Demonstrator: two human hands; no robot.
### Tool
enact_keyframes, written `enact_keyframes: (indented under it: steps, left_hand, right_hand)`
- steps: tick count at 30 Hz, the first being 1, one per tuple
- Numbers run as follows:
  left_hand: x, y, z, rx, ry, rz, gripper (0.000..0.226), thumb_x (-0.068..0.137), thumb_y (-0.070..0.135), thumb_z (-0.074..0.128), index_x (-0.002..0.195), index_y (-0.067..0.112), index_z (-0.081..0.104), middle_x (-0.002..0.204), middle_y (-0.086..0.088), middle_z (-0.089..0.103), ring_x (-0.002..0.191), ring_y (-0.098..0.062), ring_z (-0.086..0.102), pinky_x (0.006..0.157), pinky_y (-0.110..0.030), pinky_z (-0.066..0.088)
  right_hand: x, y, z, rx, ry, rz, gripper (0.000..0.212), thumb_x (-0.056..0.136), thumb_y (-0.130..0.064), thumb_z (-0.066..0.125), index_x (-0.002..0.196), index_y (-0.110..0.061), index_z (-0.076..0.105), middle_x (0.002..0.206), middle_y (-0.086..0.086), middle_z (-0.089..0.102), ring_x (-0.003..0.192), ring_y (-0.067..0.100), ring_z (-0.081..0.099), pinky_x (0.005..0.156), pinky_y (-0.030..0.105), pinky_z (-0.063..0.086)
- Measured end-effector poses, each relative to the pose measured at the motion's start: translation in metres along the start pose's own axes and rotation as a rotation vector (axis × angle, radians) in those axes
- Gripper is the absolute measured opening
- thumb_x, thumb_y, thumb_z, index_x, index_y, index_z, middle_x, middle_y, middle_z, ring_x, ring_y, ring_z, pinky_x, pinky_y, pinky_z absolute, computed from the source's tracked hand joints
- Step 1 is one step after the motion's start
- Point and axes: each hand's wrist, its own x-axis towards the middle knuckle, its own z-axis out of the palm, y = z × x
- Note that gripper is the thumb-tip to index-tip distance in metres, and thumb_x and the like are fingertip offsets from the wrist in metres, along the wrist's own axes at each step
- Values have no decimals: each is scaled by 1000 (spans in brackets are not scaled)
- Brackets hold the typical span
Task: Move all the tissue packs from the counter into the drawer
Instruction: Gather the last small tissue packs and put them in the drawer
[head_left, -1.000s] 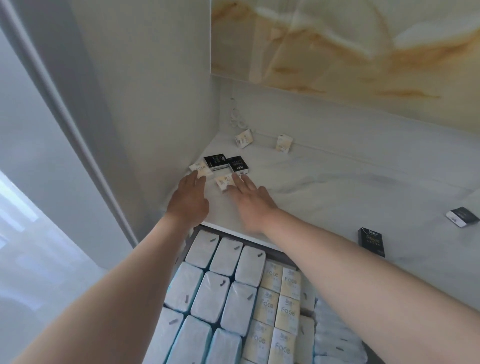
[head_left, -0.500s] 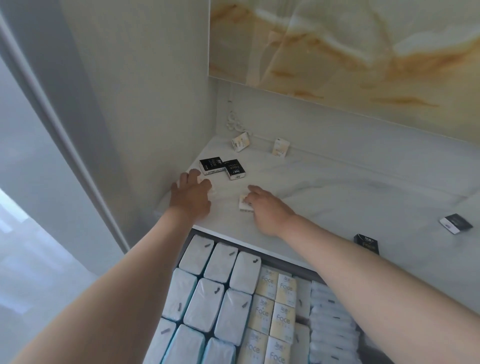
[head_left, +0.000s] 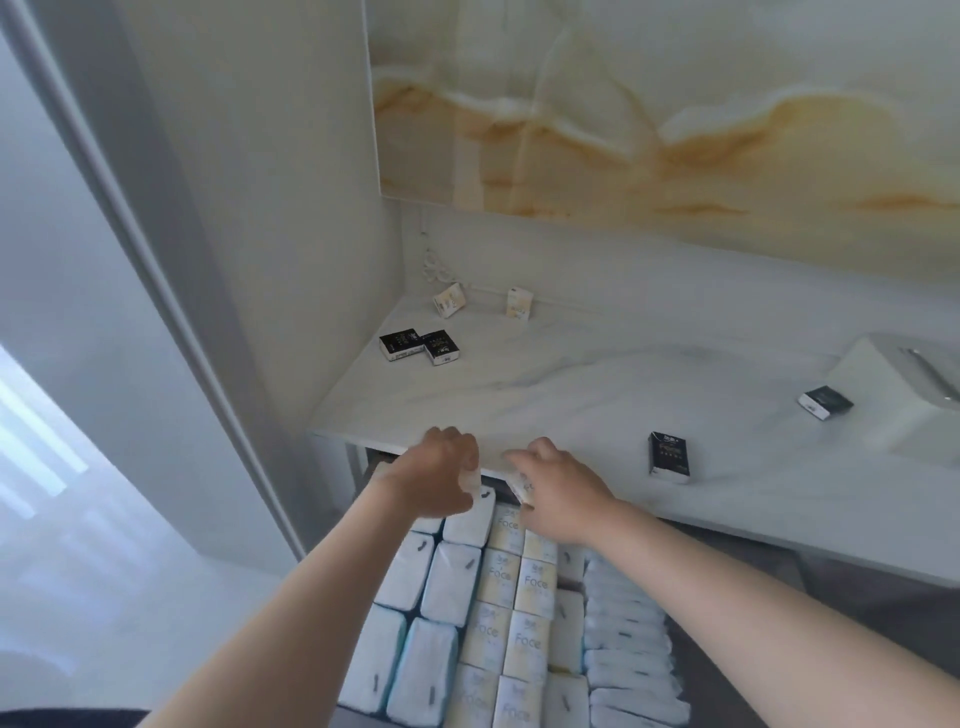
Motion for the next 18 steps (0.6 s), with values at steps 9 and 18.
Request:
enact_keyframes:
  steps: [9, 18]
  left_hand:
    - [-68, 60, 36, 167, -246, 119, 53, 70, 35, 82, 110, 28, 49, 116, 6, 56, 108, -17, 51, 92, -35, 47]
    - [-119, 66, 62, 410, -456, 199, 44, 76, 54, 74, 112, 29, 66, 136, 6, 53, 129, -18, 42, 112, -38, 29]
  right_hand:
    - [-83, -14, 36, 195, -213, 173, 57, 80, -39, 60, 135, -24, 52, 130, -2, 36, 108, 23, 55, 85, 32, 48]
    - [-121, -31, 60, 341, -449, 185, 69, 93, -42, 62, 151, -19, 34, 146, 5, 38, 99, 25, 65, 73, 35, 61]
